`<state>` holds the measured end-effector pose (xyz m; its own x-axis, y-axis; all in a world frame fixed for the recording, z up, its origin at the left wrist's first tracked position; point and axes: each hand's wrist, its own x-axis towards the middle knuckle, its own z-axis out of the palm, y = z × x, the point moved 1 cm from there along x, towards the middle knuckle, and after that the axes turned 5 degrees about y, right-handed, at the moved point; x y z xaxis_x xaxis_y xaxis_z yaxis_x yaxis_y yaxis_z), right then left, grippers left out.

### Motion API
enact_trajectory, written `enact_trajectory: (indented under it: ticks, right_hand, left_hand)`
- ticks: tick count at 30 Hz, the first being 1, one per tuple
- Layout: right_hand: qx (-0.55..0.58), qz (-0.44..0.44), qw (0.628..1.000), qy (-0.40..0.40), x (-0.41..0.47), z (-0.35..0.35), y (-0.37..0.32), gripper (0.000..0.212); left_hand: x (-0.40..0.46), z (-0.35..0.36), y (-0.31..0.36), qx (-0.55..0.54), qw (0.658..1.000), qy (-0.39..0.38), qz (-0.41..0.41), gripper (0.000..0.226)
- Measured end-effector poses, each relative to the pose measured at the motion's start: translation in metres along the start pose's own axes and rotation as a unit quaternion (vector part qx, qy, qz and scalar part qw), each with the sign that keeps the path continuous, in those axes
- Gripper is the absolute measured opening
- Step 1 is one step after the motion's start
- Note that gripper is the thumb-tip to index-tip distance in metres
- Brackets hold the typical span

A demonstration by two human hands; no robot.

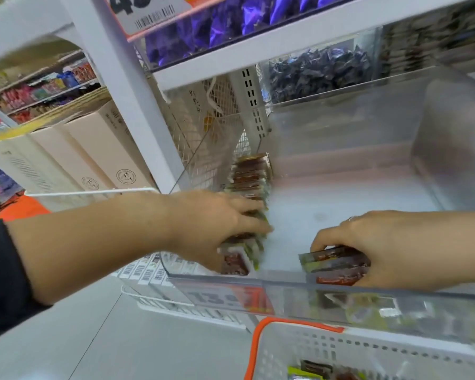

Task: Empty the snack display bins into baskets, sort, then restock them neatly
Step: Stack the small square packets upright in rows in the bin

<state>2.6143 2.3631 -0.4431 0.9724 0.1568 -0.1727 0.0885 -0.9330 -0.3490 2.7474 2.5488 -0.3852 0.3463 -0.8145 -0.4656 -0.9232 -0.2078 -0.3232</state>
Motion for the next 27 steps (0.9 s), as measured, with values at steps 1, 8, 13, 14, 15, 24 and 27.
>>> enact_trajectory:
  ticks: [1,8,13,14,15,24,27]
  right_hand:
    - [-0.003,0.002,1.000,-0.008,0.000,-0.002,-0.002,0.028]
    - [0.022,0.009,0.999,-0.043,0.013,-0.017,-0.024,0.040]
    - [0.028,0.002,0.999,-0.029,0.038,-0.015,-0.051,0.039]
    - [0.021,0.001,1.000,-0.023,0.041,-0.013,-0.056,0.039]
    - [0.015,0.006,1.000,-0.017,0.044,-0.010,-0.061,0.041]
    - [0.257,0.183,0.942,-0.114,0.039,-0.018,-0.051,0.056]
    - [0.314,0.154,0.926,-0.144,0.030,-0.014,-0.040,0.054]
  left_hand:
    - [-0.001,-0.001,0.001,0.005,1.000,0.000,-0.015,0.082]
    - [0.005,0.008,-0.001,-0.123,0.988,0.058,-0.069,0.112]
    - [0.011,0.006,-0.005,-0.132,0.986,0.055,-0.082,0.114]
    - [0.012,0.006,-0.006,-0.127,0.987,0.055,-0.083,0.115]
    - [0.012,0.006,-0.006,-0.119,0.988,0.055,-0.082,0.116]
    - [-0.012,0.001,0.001,0.080,0.985,0.130,-0.082,0.079]
    - [-0.049,0.005,0.005,-0.010,0.945,0.308,-0.114,0.065]
